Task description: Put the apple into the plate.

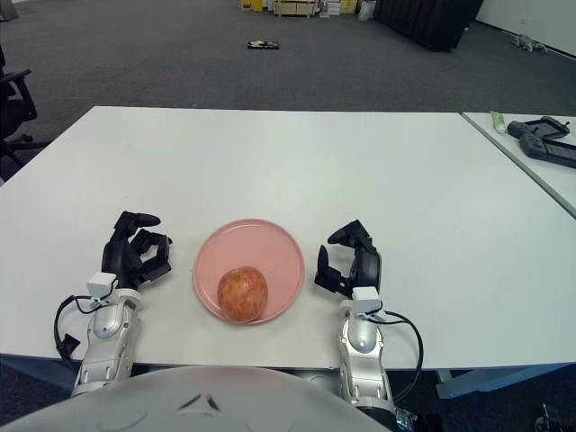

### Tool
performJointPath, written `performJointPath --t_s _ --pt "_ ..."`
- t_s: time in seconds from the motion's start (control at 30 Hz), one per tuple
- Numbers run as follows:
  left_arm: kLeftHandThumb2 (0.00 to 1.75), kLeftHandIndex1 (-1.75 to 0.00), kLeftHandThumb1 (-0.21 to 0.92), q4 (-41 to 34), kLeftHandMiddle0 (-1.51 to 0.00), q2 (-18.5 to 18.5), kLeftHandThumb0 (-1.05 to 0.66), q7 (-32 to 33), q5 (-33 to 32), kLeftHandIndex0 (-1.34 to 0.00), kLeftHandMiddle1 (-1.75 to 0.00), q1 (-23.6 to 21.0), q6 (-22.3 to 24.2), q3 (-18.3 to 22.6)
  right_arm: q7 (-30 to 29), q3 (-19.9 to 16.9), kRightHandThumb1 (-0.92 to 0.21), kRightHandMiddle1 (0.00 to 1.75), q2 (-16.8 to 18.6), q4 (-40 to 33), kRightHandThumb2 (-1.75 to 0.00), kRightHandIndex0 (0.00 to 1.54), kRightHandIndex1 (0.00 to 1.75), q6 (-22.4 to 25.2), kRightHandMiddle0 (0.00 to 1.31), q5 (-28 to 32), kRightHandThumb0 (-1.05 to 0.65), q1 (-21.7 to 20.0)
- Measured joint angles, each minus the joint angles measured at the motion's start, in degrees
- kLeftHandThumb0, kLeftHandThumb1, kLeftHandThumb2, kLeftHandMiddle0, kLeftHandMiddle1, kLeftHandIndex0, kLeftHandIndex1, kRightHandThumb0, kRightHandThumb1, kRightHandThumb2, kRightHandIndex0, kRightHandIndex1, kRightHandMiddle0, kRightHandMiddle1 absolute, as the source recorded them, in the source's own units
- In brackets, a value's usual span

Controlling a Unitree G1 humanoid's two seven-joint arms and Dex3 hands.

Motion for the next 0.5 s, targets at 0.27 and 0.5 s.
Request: performJointPath --t_s 0.27,0.5 --pt "1.22 -1.75 0.36 -0.11 -0.63 0.08 -0.01 -0.14 -0.22 -0.39 -1.57 0.00 0.23 -0.13 1.50 0.05 -0.39 1.75 0.07 -2.68 -1.23 1.18 1.75 3.80 0.55 0.76 -0.45 1.15" --pt "1.19 -1.75 0.38 -0.11 -0.62 0.50 -0.01 -0.52 -0.23 -0.38 -1.57 0.01 0.23 -0.31 1.48 0.20 -0.39 1.75 0.31 -4.97 -1.23 1.17 1.75 6.24 0.55 0.61 -0.45 1.69"
